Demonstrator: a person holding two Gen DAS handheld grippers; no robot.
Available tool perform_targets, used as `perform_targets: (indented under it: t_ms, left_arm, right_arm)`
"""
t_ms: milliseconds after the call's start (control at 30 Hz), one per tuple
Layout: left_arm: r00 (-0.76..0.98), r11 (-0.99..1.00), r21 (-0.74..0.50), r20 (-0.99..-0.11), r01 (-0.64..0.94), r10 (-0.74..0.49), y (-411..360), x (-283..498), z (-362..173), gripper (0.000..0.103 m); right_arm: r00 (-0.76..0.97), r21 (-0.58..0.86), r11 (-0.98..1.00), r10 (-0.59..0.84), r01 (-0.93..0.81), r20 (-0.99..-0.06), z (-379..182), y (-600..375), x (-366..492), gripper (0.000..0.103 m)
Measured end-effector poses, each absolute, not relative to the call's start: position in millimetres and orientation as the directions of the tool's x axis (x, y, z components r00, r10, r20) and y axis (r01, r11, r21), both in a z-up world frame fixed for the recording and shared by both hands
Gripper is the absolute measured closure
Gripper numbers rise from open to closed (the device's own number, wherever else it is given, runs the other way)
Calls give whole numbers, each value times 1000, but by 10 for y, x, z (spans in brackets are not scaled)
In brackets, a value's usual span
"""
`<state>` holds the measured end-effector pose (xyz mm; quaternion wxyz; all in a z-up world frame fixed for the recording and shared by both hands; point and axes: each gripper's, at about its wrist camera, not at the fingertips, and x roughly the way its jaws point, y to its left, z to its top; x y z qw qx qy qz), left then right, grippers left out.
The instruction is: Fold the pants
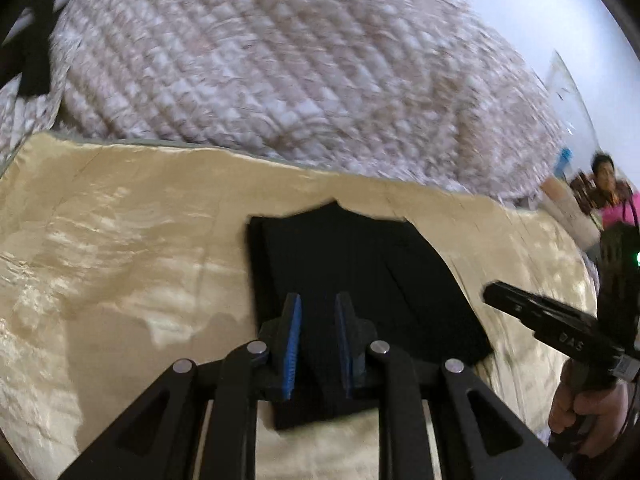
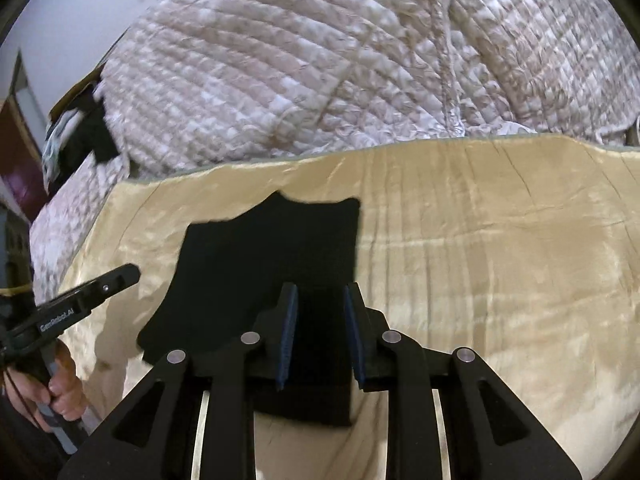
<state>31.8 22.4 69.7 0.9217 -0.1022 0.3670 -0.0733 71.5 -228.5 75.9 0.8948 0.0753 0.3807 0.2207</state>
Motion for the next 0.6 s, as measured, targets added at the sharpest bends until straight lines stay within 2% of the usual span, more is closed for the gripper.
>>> perform_targets:
  t_ms: [167,333,500,600]
  left_arm:
    - [683,984,-161,-710,76,-168,-1,158,477,84]
    - [707,995,-65,-700,78,-102,-119,68,403,83]
    - [710,996,-60,-698,73,-94,-118,66,393,83]
    - [704,998,-50,-707,47,-69,-70,92,330,68]
  right_arm:
    - [577,254,890,441,-378,-687,601,-2065,474,79]
    - [554,172,902,385,-397,-738,368,-1921,422,79]
    - [564,162,906,375,-391,-735,359,-1924,414,79]
    - [564,176,907,380,-382,-733,370,-1982,426,81]
